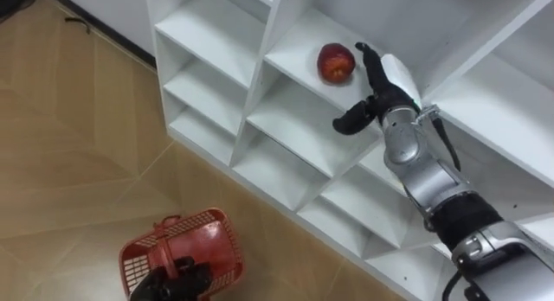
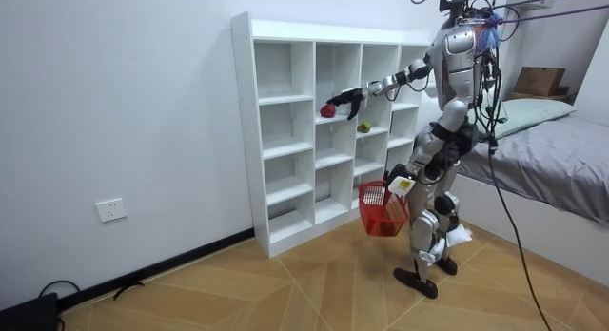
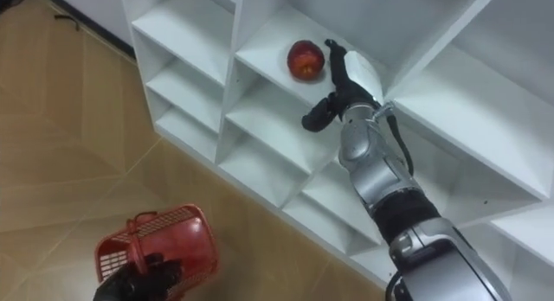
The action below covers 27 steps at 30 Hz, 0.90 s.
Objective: Collect fruits from the closet
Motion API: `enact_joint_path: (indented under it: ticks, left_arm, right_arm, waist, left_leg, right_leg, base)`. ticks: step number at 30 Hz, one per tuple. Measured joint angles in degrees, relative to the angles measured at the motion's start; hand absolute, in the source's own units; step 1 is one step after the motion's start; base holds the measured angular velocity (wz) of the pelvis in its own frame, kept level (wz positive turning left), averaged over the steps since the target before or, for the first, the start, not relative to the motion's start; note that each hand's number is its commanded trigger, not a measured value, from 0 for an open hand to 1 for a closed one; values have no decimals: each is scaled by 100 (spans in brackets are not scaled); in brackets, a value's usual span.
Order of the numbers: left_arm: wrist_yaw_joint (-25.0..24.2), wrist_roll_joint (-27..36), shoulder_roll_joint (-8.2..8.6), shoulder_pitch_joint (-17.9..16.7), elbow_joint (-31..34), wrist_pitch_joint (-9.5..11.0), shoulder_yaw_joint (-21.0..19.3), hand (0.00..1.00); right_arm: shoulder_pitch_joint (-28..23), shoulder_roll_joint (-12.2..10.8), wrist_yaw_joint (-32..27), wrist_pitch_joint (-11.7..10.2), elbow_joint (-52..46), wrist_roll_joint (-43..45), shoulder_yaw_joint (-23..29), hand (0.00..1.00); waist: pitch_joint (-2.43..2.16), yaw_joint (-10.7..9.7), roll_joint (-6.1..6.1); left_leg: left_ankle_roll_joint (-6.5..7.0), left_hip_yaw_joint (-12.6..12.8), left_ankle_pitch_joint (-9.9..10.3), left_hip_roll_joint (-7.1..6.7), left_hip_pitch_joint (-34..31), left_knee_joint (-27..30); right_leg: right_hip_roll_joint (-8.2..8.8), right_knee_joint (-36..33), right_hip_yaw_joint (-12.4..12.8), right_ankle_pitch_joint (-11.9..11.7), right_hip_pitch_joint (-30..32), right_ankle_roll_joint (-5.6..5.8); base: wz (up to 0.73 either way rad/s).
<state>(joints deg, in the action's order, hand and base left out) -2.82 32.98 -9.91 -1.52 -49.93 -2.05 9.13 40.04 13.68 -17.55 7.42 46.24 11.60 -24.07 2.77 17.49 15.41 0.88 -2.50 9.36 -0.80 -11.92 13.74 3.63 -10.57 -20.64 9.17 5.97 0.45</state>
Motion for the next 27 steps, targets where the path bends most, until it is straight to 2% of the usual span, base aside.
enact_joint_path:
  ticks: [2, 10, 14, 27]
  left_arm:
    - [1, 1, -10, 16, -26, 5, 0, 100]
    - [58, 0, -27, 81, -144, 44, 21, 100]
    - [118, 15, -10, 102, -171, 85, 31, 100]
    - [115, 13, 47, 179, -185, 88, 26, 100]
  right_arm:
    - [78, 2, -106, -9, 12, 0, 1, 0]
    - [349, 1, -508, -59, 8, -20, 0, 0]
    - [408, 0, -695, -269, 7, -29, 1, 0]
    - [482, 0, -811, -318, -283, -135, 87, 0]
  waist:
    - [14, -1, 13]
    - [15, 5, 18]
    - [22, 8, 13]
    - [26, 4, 8]
  left_leg:
    - [-4, -9, -2, 4, -40, 13]
    - [-5, -39, -3, 1, -148, 52]
    - [-6, -46, -3, 4, -162, 75]
    - [-7, -46, -4, 7, -347, 125]
  right_leg:
    - [-7, 4, -8, -5, 25, -9]
    - [-5, -4, -10, -8, 112, -14]
    - [-3, -4, -4, -8, 114, -13]
    - [-16, -9, -4, -25, 273, -39]
  base:
    - [2]
    - [1]
    - [2]
    - [0]
